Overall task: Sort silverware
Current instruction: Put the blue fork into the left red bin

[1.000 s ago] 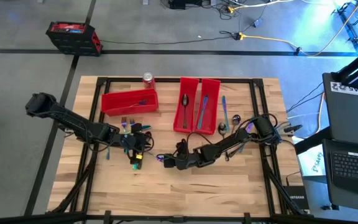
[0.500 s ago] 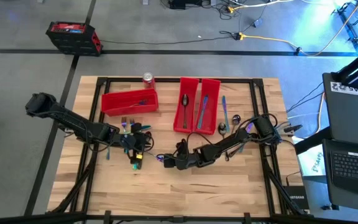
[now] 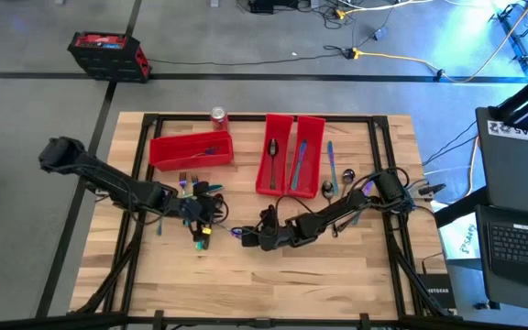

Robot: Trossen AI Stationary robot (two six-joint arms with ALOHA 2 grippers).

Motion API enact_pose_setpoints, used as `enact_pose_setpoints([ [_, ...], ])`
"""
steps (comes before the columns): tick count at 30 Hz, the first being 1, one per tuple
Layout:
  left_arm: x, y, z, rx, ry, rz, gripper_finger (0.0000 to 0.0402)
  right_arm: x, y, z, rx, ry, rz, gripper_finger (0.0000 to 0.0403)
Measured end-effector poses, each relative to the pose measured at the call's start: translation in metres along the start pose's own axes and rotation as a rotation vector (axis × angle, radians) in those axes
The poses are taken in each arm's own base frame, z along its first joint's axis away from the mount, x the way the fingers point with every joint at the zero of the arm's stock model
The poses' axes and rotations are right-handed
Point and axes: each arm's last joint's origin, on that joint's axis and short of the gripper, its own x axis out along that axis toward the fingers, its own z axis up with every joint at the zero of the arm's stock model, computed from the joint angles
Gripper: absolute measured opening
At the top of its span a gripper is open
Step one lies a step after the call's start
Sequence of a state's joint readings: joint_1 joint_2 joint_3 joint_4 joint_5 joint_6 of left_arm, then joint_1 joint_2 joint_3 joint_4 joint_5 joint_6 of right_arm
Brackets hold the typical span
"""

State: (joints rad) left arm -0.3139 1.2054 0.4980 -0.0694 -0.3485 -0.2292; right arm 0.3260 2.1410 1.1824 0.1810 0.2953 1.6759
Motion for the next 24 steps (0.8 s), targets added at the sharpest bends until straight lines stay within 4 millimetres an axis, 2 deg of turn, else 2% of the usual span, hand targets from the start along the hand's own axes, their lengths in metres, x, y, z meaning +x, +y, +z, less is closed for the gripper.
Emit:
enact_pose_setpoints([
  [7, 0.004, -0.001, -0.003, -0.013, 0.023, 0.005, 0.0031, 0.000, -0.001, 0.001, -0.041, -0.012, -0.010, 0.0000],
  [16, 0.004, -0.001, -0.002, -0.054, 0.016, 0.004, 0.0031, -0.004, -0.008, 0.002, -0.081, -0.024, -0.115, 0.0000],
  [24, 0.004, -0.001, -0.002, -0.072, 0.014, 0.008, 0.0031, -0.026, -0.008, 0.009, -0.140, -0.054, -0.235, 0.0000],
])
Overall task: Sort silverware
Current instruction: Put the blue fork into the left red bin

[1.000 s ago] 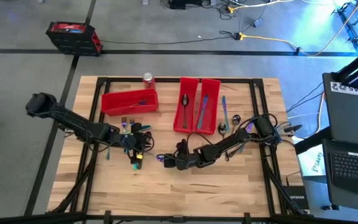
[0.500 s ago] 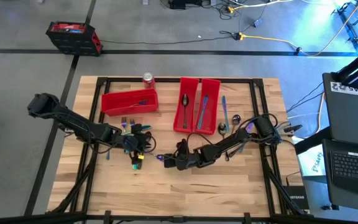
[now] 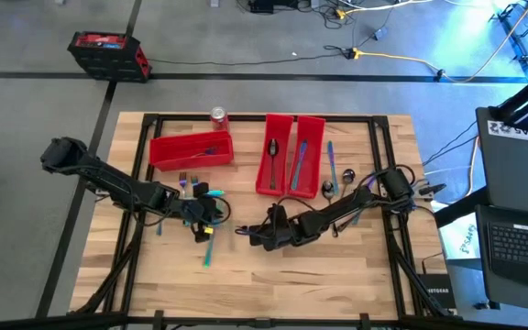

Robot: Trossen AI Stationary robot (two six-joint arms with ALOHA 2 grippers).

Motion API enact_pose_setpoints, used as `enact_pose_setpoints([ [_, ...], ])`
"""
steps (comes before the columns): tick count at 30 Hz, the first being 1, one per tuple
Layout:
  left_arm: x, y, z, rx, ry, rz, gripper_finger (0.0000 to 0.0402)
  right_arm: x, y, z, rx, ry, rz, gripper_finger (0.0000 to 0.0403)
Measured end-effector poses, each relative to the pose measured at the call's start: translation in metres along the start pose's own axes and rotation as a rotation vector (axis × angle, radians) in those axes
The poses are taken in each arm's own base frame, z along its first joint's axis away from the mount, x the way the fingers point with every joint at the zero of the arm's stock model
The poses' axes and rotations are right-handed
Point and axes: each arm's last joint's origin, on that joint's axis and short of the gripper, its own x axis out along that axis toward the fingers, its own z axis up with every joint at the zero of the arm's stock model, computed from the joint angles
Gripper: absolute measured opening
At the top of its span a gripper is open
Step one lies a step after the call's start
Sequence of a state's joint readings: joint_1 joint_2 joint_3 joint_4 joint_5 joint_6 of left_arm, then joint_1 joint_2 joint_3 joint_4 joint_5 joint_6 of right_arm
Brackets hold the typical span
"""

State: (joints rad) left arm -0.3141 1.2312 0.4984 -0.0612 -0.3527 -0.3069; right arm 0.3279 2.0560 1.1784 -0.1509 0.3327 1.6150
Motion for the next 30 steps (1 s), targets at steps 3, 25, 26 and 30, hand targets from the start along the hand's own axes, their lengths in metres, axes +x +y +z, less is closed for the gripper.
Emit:
enact_pose_setpoints([
  [3, 0.0000, 0.0002, -0.0001, 0.000, 0.000, 0.006, 0.0031, -0.0019, -0.0003, 0.0008, -0.005, -0.006, -0.014, 0.0000],
  [25, 0.0000, 0.0017, 0.0003, -0.014, -0.016, 0.056, 0.0031, -0.0025, -0.0006, 0.0014, -0.033, -0.020, -0.021, 0.0000],
  [26, -0.0001, 0.0020, 0.0004, -0.043, -0.021, 0.066, 0.0031, -0.0025, -0.0006, 0.0014, -0.034, -0.020, -0.021, 0.0000],
  [30, -0.0012, 0.0054, 0.0033, -0.145, -0.044, 0.079, 0.0031, -0.0025, -0.0006, 0.0015, -0.034, -0.023, -0.021, 0.0000],
])
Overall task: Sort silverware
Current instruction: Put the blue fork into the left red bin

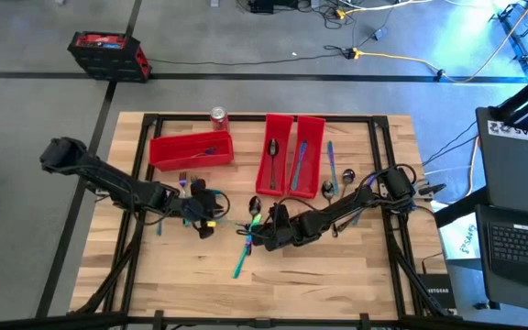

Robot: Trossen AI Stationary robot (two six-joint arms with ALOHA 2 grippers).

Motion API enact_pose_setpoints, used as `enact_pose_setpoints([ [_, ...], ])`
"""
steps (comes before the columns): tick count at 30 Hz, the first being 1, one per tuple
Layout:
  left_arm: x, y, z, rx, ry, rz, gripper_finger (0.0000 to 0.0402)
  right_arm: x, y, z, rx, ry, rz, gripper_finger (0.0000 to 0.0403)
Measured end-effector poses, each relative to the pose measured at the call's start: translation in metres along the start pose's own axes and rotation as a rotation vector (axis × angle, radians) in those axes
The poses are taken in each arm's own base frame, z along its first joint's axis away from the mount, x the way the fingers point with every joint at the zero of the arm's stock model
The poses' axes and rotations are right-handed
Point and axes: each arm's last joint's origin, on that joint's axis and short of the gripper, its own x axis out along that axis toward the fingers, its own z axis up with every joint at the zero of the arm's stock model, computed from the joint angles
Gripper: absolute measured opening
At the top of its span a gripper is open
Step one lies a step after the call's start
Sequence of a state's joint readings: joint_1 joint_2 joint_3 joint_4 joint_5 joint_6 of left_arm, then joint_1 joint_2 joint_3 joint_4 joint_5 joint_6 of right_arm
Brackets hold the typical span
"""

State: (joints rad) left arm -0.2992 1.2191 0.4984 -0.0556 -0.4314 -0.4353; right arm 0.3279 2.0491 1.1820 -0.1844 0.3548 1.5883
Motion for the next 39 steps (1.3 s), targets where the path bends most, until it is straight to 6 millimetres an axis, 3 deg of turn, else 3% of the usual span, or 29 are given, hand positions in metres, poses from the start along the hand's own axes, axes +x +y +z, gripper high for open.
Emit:
enact_pose_setpoints([
  [5, -0.006, 0.002, 0.006, -0.074, -0.037, -0.025, 0.0034, 0.000, 0.000, 0.000, 0.000, -0.002, 0.000, 0.0000],
  [8, -0.011, 0.008, 0.008, -0.179, 0.005, -0.080, 0.0059, 0.000, 0.000, 0.000, -0.004, -0.002, 0.000, 0.0000],
  [17, -0.035, 0.035, 0.006, -0.401, 0.068, -0.001, 0.0227, 0.000, 0.000, 0.000, -0.034, -0.002, 0.000, 0.0000],
  [23, -0.030, 0.049, 0.000, -0.576, 0.200, 0.020, 0.0306, 0.000, 0.000, 0.000, -0.049, -0.002, 0.001, 0.0000],
  [30, -0.021, 0.043, 0.009, -0.667, 0.201, -0.138, 0.0327, 0.000, 0.000, 0.000, -0.052, -0.002, 0.001, 0.0000],
  [39, -0.012, 0.040, 0.000, -0.709, 0.325, -0.128, 0.0327, 0.000, 0.000, 0.001, -0.070, -0.002, 0.002, 0.0000],
])
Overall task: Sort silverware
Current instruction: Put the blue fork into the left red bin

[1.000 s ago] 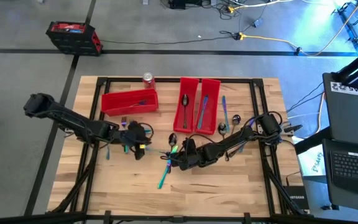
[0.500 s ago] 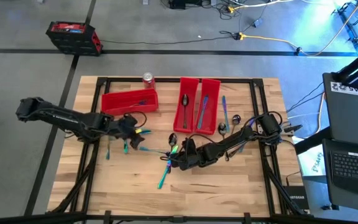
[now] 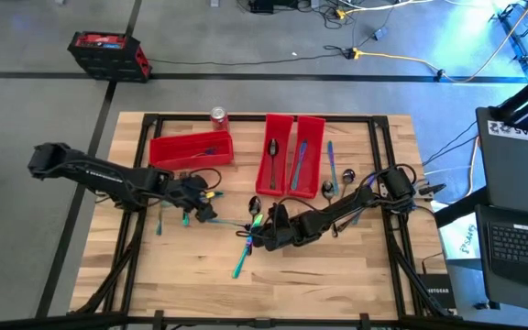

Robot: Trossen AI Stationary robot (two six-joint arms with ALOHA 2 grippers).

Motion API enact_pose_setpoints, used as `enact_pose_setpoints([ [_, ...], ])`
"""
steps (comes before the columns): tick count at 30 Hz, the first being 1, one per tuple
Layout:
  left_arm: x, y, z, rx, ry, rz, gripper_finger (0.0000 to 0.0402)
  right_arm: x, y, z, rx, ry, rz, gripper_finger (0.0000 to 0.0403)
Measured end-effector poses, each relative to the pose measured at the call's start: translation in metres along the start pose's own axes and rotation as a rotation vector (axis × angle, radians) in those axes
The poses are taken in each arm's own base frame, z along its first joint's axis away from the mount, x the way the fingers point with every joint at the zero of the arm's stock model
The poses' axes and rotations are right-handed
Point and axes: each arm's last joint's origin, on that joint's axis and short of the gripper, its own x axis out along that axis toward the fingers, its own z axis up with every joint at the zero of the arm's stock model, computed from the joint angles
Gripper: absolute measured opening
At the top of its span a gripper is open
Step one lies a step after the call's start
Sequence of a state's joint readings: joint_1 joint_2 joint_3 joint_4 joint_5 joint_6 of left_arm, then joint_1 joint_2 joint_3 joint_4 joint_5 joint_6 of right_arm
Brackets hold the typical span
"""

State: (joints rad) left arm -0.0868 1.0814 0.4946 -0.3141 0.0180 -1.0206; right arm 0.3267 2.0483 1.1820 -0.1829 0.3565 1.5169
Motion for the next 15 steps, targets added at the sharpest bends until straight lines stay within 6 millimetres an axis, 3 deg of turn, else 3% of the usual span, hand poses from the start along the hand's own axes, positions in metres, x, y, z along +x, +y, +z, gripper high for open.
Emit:
enact_pose_setpoints([
  [7, 0.014, -0.003, -0.009, 0.023, 0.125, -0.008, 0.0327, 0.000, 0.000, 0.000, -0.004, 0.000, 0.001, 0.0000],
  [15, 0.023, -0.010, -0.007, 0.026, 0.063, -0.049, 0.0322, 0.000, 0.000, 0.000, -0.004, 0.000, 0.000, 0.0000],
])
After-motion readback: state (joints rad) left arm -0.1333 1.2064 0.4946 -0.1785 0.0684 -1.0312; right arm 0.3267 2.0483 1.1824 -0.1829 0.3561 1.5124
